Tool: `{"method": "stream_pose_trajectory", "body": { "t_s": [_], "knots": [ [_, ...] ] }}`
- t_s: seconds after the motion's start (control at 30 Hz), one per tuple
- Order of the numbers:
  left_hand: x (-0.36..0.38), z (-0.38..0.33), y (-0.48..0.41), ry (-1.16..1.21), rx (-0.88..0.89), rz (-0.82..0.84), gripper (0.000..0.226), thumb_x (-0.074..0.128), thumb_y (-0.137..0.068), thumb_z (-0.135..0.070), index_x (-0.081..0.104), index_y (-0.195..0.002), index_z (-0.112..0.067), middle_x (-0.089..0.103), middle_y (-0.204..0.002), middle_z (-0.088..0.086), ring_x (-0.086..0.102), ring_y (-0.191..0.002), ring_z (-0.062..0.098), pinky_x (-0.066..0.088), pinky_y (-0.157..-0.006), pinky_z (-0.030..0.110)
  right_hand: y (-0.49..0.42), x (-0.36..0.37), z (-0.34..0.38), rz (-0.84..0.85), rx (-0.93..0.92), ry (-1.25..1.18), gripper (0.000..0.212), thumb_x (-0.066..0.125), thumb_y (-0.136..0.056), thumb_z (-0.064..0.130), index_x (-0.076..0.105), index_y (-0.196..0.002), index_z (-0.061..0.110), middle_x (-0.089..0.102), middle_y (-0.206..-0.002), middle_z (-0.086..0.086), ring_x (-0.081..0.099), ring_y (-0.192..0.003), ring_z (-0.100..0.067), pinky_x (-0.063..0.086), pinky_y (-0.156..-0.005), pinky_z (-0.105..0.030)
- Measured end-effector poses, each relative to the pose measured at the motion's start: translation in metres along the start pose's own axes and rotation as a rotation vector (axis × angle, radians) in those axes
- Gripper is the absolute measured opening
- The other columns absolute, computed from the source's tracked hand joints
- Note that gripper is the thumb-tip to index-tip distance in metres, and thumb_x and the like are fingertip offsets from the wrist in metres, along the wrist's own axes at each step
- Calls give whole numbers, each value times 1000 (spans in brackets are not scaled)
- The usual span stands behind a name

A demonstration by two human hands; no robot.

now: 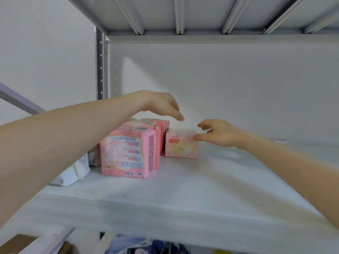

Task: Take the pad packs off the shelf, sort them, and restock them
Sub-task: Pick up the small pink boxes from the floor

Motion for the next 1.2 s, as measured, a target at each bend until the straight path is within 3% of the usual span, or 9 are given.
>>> {"method": "stream_pose_trajectory", "body": {
  "t_s": [0.1,0.2,0.3,0.47,0.57,0.7,1.0,1.2],
  "knots": [
    [-9,-7,27,-105,61,-201,61,54,-91,-52,47,-140,-16,44,-147,1,40,-134,21,30,-105,29,23,-6,9,-107,-5,44,62,60,-88,48,45,-140,18,52,-137,-4,49,-125,-20,37,-99,-28],
    [-8,-14,58,-170,125,-325,59,49,-94,-50,45,-141,-15,43,-148,6,41,-133,25,29,-110,34,50,-8,19,-158,32,186,60,54,-92,48,40,-143,19,49,-141,-4,46,-128,-26,37,-106,-43],
    [-1,-17,92,-167,152,-407,58,45,-94,-50,44,-141,-15,43,-148,6,39,-135,24,21,-114,41,80,-10,34,-218,66,242,60,49,-94,48,37,-144,19,49,-142,-6,46,-127,-30,36,-105,-49],
    [24,-11,154,-167,129,-496,59,43,-95,-50,41,-143,-16,36,-152,6,20,-146,25,6,-117,47,133,0,61,-298,69,304,56,43,-96,45,36,-143,17,54,-135,-10,46,-126,-32,36,-103,-48],
    [42,-9,191,-147,126,-539,60,43,-95,-50,39,-144,-14,30,-156,9,17,-147,27,4,-117,47,169,12,79,-370,57,382,53,41,-96,44,38,-141,18,57,-131,-8,48,-123,-31,35,-96,-44],
    [69,-16,238,-158,159,-627,59,44,-96,-45,38,-144,-11,27,-157,10,17,-146,28,6,-117,47,216,28,93,-431,9,402,52,41,-96,43,40,-141,16,53,-137,-7,44,-128,-28,31,-102,-45],
    [159,-45,322,-241,126,-563,65,38,-96,-47,27,-150,-14,10,-161,11,5,-149,26,-2,-119,45,318,85,78,-378,5,413,58,41,-96,38,27,-148,16,17,-160,-8,12,-147,-24,12,-116,-50],
    [231,-88,382,-168,25,-518,63,54,-92,-40,38,-145,-11,14,-160,14,12,-148,32,15,-118,53,397,116,46,-247,2,420,63,37,-97,44,19,-151,18,14,-160,-8,12,-148,-24,10,-116,-52]
  ]
}}
Point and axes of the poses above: each hand's wrist, its own y-axis away from the middle knuckle, its own x-axis out of the palm, z = x × y, the point moved 5 cm from there along -y, towards the middle knuckle
